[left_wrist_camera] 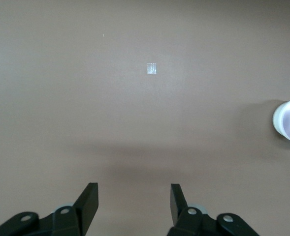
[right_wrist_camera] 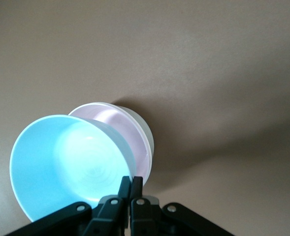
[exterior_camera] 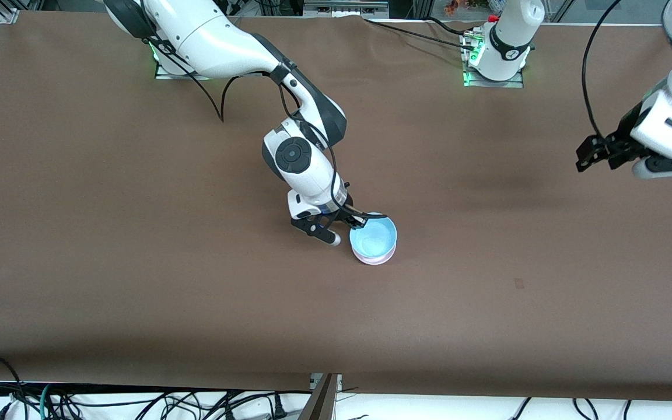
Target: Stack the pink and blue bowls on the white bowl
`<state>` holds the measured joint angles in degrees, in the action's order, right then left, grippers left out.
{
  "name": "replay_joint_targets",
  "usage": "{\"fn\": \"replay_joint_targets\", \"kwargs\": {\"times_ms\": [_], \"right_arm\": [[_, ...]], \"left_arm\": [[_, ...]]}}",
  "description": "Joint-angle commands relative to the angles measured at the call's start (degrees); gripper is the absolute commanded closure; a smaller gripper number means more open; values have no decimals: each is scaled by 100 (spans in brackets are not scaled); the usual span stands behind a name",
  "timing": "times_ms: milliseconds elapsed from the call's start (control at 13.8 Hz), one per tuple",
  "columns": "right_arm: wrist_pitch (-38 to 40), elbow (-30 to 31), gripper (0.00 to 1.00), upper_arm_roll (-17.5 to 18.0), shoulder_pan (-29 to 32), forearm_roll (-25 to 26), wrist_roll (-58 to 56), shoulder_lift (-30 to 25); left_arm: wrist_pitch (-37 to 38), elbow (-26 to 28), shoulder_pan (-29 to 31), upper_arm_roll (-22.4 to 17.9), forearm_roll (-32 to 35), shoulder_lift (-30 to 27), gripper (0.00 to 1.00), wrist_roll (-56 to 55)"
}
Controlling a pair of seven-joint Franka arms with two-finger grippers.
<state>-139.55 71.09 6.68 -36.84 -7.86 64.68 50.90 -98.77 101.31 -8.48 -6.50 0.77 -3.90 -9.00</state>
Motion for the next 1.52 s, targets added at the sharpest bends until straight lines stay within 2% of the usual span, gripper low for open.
{"fn": "replay_joint_targets", "kwargs": {"times_ms": [0,217,361,578,650,939,1084,1156,1228,1301,1373,1445], "right_arm": [[-125,-210,97,-62,-96,83,167,184],[-125,-210,97,-202,-218,83,159,228],[-125,-210,97,-273,-262,83,150,263],[-160,-210,97,-281,-263,92,141,280],[-195,-210,97,-281,-271,92,150,298],[-371,-210,97,-290,-280,92,150,377],[-389,-210,93,-290,-280,92,150,377],[-389,-210,87,-299,-280,92,150,377],[-380,-210,68,-342,-280,92,158,368],[-363,-270,58,-352,-289,92,167,360],[-345,-315,40,-352,-289,92,254,342],[-336,-324,8,-360,-289,92,377,307]], "left_arm": [[875,-848,-22,-35,-148,-32,31,-14],[1499,-1105,-13,-1,-148,-58,29,56],[1624,-1218,-22,35,-156,-59,26,-31],[1790,-1254,-22,114,-104,-50,11,73],[1774,-1324,-13,79,-104,-32,0,65],[1756,-1894,-109,131,115,441,0,56],[1756,-1966,-110,149,107,530,0,47],[1756,-1958,-84,149,55,522,0,21],[1756,-1949,-83,149,55,530,0,21],[1747,-1923,-101,149,63,548,0,-31],[1747,-1922,-101,158,55,600,0,-49],[1756,-1896,-101,158,55,601,0,-67]]}}
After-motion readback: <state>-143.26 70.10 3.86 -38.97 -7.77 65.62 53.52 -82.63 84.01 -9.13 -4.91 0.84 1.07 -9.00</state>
